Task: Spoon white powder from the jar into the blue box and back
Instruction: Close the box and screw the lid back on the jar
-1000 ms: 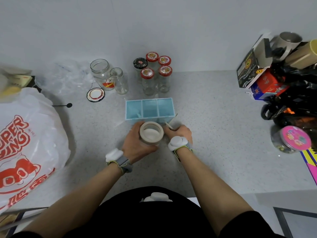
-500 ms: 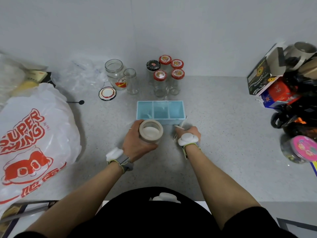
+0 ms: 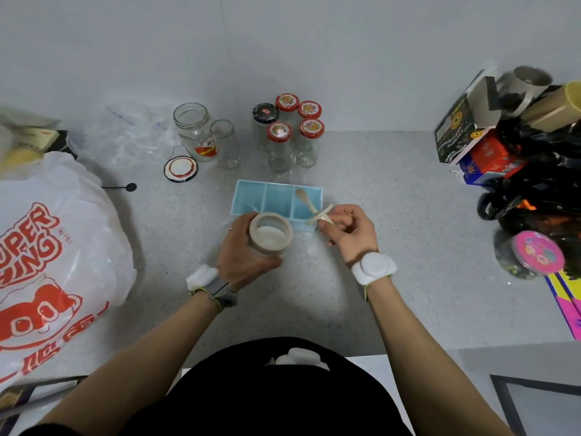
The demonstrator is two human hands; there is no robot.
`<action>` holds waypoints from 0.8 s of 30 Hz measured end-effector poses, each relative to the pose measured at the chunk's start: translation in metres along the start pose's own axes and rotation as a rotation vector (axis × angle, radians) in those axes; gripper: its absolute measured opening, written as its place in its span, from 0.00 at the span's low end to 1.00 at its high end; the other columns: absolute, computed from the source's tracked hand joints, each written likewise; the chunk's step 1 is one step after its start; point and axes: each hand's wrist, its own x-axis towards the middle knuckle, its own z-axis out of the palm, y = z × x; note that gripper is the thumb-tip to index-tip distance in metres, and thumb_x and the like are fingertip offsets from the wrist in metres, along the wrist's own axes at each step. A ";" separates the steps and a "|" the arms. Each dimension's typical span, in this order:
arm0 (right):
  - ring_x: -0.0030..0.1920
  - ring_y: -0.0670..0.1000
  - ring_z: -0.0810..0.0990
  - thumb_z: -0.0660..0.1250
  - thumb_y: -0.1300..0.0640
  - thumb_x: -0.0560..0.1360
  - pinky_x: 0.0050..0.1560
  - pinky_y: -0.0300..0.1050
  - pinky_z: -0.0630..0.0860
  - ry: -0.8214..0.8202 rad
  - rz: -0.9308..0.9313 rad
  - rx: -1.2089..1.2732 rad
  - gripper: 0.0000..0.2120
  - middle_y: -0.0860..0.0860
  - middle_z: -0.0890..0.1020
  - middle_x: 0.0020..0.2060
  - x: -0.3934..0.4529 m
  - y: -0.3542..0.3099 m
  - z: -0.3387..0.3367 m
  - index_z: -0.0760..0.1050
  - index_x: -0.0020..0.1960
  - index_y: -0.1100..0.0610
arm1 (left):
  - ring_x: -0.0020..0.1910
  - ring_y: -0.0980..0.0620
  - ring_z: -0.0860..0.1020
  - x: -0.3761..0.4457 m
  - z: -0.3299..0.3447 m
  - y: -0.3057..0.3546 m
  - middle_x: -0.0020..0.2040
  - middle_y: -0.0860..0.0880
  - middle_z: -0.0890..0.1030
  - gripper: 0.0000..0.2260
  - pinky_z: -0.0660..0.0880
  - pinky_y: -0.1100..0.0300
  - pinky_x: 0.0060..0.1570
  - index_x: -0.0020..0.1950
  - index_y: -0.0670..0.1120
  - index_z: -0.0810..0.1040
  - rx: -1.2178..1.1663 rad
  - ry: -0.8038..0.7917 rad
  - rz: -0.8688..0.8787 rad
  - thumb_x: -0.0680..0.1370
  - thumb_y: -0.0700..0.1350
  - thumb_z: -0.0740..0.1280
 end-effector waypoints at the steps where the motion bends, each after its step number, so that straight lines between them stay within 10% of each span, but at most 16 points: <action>1: 0.34 0.47 0.78 0.72 0.67 0.70 0.31 0.40 0.75 -0.023 -0.021 0.017 0.10 0.51 0.80 0.33 0.000 -0.007 -0.001 0.75 0.49 0.60 | 0.52 0.53 0.77 0.001 0.000 -0.001 0.55 0.52 0.77 0.34 0.76 0.56 0.50 0.60 0.53 0.70 0.013 0.000 -0.002 0.58 0.54 0.79; 6: 0.33 0.45 0.78 0.74 0.63 0.69 0.33 0.38 0.77 -0.170 -0.165 -0.178 0.07 0.51 0.82 0.37 -0.001 -0.045 -0.009 0.80 0.45 0.56 | 0.53 0.51 0.76 0.001 -0.003 -0.003 0.56 0.52 0.75 0.37 0.76 0.50 0.51 0.63 0.52 0.70 0.064 -0.009 0.010 0.57 0.56 0.78; 15: 0.45 0.44 0.76 0.70 0.55 0.71 0.50 0.39 0.73 -0.563 -0.617 -0.958 0.10 0.47 0.82 0.46 0.002 -0.108 0.024 0.80 0.51 0.52 | 0.52 0.53 0.73 -0.004 -0.011 0.016 0.56 0.53 0.71 0.35 0.68 0.69 0.46 0.61 0.56 0.68 0.016 -0.035 0.089 0.56 0.54 0.77; 24: 0.45 0.46 0.75 0.69 0.58 0.73 0.50 0.41 0.73 -0.757 -0.690 -1.019 0.10 0.51 0.82 0.48 0.006 -0.109 0.044 0.78 0.54 0.56 | 0.52 0.55 0.75 -0.004 -0.028 0.024 0.57 0.51 0.75 0.36 0.71 0.70 0.47 0.62 0.53 0.69 -0.022 -0.031 0.087 0.56 0.56 0.75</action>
